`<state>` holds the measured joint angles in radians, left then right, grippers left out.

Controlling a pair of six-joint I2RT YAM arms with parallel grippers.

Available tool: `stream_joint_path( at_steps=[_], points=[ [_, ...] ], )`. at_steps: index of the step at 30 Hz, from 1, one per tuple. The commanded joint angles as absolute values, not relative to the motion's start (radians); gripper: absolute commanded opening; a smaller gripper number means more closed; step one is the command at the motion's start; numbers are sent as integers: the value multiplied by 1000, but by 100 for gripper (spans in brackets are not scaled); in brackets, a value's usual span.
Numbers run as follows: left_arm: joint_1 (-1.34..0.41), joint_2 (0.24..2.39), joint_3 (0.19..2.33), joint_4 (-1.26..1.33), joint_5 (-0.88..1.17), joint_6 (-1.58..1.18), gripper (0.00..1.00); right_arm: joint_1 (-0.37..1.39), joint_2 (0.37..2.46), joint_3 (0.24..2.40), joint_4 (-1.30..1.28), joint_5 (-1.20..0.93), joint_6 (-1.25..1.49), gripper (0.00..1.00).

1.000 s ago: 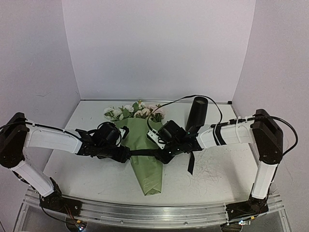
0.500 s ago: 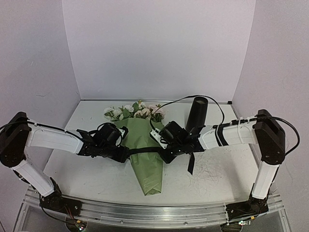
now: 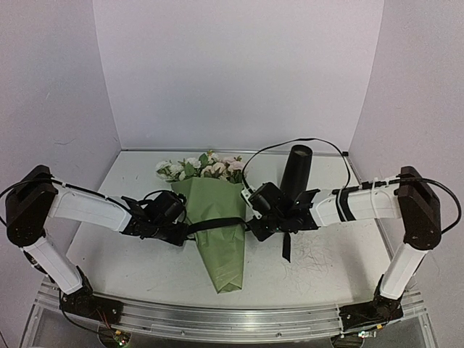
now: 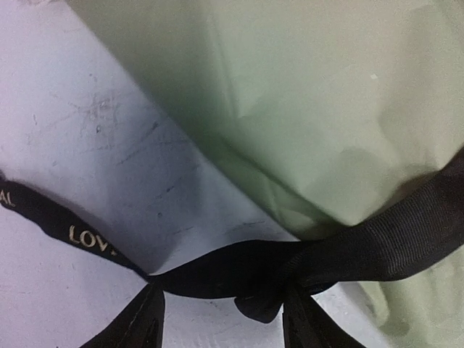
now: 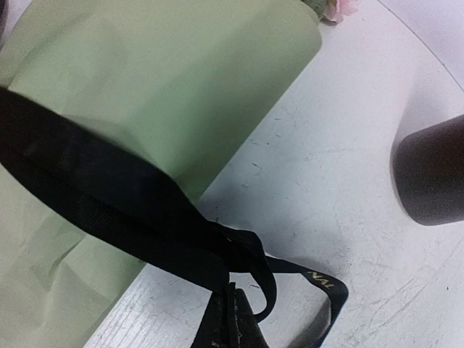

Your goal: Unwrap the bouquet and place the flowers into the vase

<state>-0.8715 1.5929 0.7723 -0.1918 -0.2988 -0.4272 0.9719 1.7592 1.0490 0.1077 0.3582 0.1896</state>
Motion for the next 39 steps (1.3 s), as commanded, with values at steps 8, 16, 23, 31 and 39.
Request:
stream_joint_path(
  at_steps=[8,16,23,31,39],
  points=[
    [-869,1607,788,-322,-456,-542,40,831,1688,966,58,414,397,3],
    [-851,1572,798,-382,-474,-555,38,817,1675,943,77,307,325,29],
    [-851,1465,828,-340,-304,-406,47,825,1590,933,145,3,144,59],
    [-851,1324,824,-185,-75,-290,63,873,1563,950,202,-164,82,55],
    [-851,1469,973,-169,74,-198,60,916,1684,1039,204,-127,124,42]
  ],
)
